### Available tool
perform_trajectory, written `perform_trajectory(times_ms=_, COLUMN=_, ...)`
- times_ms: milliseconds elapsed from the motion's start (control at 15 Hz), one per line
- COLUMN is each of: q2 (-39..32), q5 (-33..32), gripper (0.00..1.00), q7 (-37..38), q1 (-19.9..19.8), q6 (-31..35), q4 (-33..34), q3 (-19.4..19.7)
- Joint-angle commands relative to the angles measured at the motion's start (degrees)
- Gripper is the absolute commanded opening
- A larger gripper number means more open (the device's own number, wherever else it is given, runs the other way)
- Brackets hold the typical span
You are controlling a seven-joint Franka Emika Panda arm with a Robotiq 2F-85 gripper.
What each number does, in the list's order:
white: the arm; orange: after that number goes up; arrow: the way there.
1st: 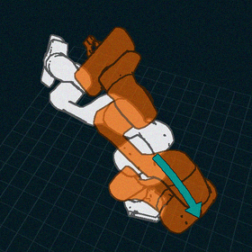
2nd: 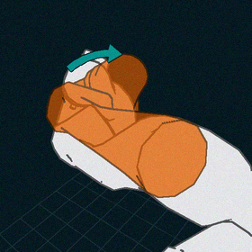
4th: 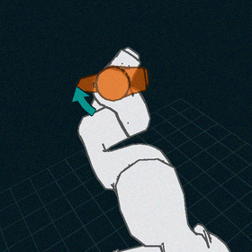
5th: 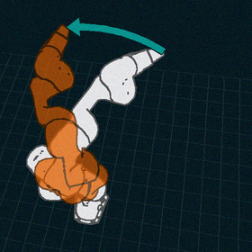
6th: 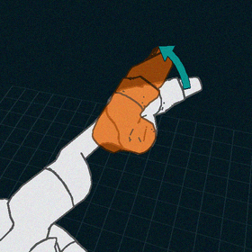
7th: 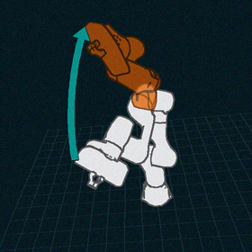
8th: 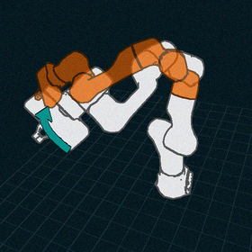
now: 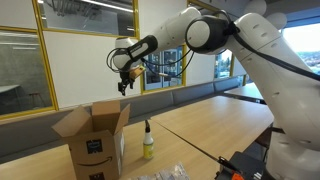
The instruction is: Place the three plastics inside the brown box, place the spray bottle in the box
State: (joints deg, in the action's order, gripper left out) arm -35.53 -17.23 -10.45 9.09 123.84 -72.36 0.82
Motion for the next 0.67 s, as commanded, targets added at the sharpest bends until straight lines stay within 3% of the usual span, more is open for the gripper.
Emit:
perform_trajectory(times_ms=0, q2=8.41, q5=-1.39, gripper=1.00, q7=3.76, q1=-0.50, q6=-3.58, q4=-9.77, q3=1.09)
perform_trajectory(times_ms=600, q2=20.46, q5=0.19, gripper=1.00, q7=11.57, q1=-4.29, q6=-5.08, q4=-33.10, q3=0.95)
